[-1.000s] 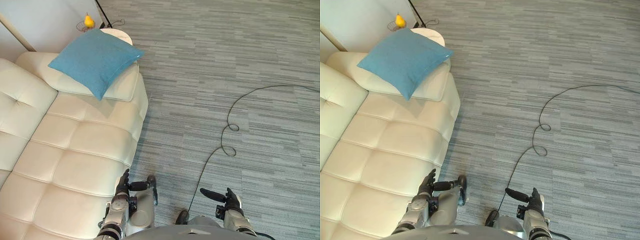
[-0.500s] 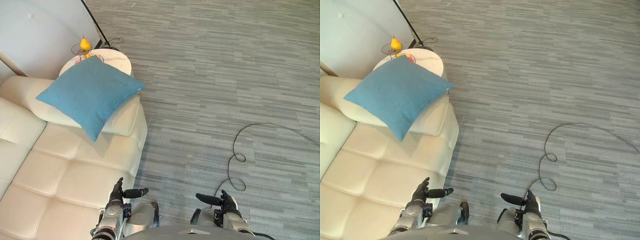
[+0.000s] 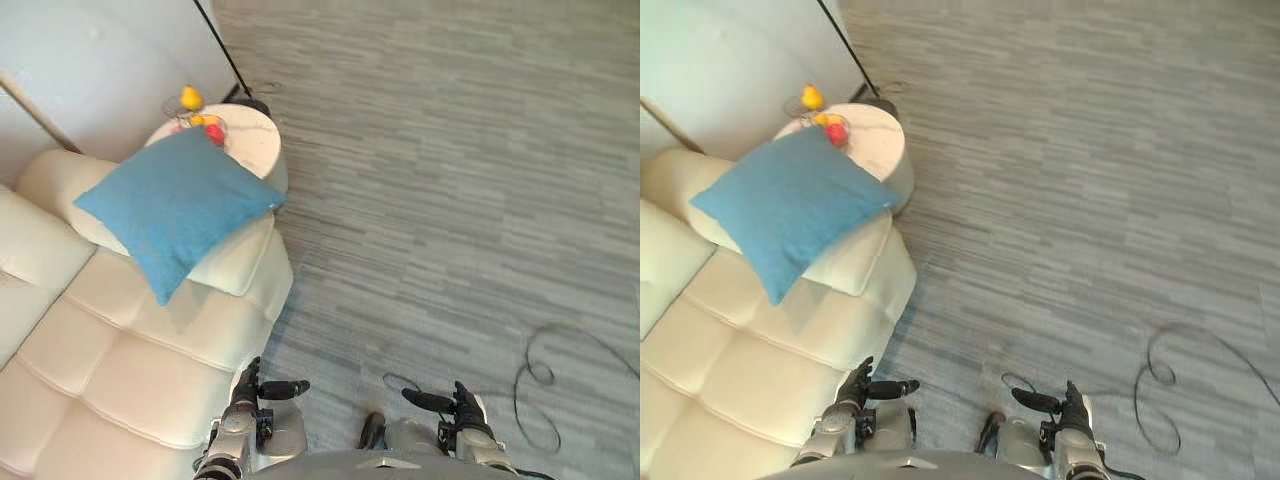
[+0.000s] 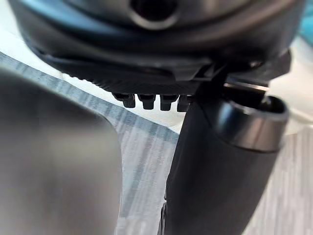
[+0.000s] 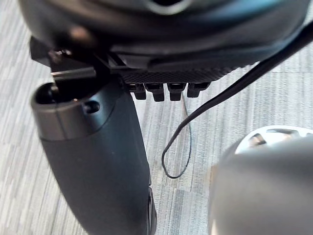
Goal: Pick up cushions and gather them together orderly.
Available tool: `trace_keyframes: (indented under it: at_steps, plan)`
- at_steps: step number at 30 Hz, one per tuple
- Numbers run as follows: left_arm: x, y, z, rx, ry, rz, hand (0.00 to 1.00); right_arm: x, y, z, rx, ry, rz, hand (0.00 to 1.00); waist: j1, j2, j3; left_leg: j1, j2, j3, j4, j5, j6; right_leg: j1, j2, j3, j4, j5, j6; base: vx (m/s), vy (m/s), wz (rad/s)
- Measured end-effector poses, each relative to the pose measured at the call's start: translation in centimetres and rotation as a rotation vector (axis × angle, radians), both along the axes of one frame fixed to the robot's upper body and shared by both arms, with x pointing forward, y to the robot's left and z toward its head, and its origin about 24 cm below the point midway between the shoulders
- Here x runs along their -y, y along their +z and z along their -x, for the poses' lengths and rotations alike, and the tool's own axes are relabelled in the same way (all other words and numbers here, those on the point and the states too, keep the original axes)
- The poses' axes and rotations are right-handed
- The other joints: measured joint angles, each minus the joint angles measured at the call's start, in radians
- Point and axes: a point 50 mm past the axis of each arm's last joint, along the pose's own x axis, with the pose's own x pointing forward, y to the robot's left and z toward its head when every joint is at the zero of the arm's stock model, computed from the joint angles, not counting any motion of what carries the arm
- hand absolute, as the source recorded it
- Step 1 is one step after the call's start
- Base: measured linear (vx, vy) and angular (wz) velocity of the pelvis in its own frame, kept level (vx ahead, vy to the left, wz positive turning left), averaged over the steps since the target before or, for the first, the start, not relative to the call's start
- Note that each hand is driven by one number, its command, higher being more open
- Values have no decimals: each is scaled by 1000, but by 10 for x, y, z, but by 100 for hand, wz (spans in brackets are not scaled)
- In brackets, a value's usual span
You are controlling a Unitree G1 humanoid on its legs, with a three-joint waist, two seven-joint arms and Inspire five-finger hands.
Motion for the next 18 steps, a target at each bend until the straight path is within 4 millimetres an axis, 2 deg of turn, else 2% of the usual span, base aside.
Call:
trace_keyframes:
  at_steps: [2,3,4,5,6,9,10,12,13,15,16,17,18]
  plan:
    - [5,1,-5,15,-3,18,100,1,-1,5,-8,-17,0,100,-9,6,1,-122,33,-11,256,21,-18,68,12,-54,-42,-19,-9,263,-279,79]
    - [5,4,-8,32,-3,20,100,2,-2,9,-19,-19,2,100,-7,9,4,-189,70,16,422,18,-7,127,29,-80,-79,-23,-15,165,-153,59]
    - [5,5,-10,43,-4,20,100,2,-3,13,-27,-24,2,100,1,9,4,-215,89,51,489,12,1,168,37,-94,-106,-23,-15,221,-159,44]
    - [5,6,-12,53,-8,20,100,3,-4,15,-31,-30,3,100,10,-1,3,-240,92,106,500,2,18,217,37,-108,-144,-23,-15,136,-81,27]
    - [6,7,-13,60,-16,21,100,3,-4,14,-29,-37,4,100,9,-2,3,-252,84,129,472,1,19,237,35,-115,-165,-21,-12,199,-61,29]
    - [8,7,-15,66,-21,27,100,6,-3,14,-22,-70,-1,100,10,-2,1,-291,31,163,240,9,31,270,26,-142,-225,-11,11,203,61,30]
    - [8,7,-15,62,-21,28,100,8,-4,18,-32,-89,-2,100,9,-1,0,-292,-11,170,51,75,35,288,16,-168,-244,-14,35,249,143,47]
    - [7,6,-13,57,-18,26,100,7,-6,24,-50,-108,-5,100,14,-3,-2,-262,-36,201,-69,241,51,317,1,-182,-252,-24,69,329,163,36]
    - [4,6,-14,55,-21,15,100,4,-7,25,-54,-107,-13,100,14,-20,-7,-252,-60,210,-84,241,68,322,-20,-184,-256,-23,84,268,111,18]
    - [-2,8,-15,61,-22,-1,100,-5,-8,22,-50,-105,-38,100,14,-46,-12,-265,-81,208,-26,188,95,335,-43,-184,-259,-15,107,331,141,21]
    - [-2,8,-15,57,-22,-2,100,-7,-8,23,-52,-102,-45,100,14,-53,-16,-257,-90,213,11,148,106,345,-67,-180,-216,-19,128,401,192,19]
    - [-2,7,-13,54,-22,-2,100,-7,-9,23,-53,-101,-46,100,14,-52,-16,-242,-92,213,25,126,109,345,-82,-177,-169,-23,135,454,258,27]
    - [-3,5,-9,38,-21,-3,100,-7,-9,25,-57,-101,-47,100,12,-54,-20,-191,-111,205,37,84,118,310,-147,-173,54,-25,152,313,190,19]
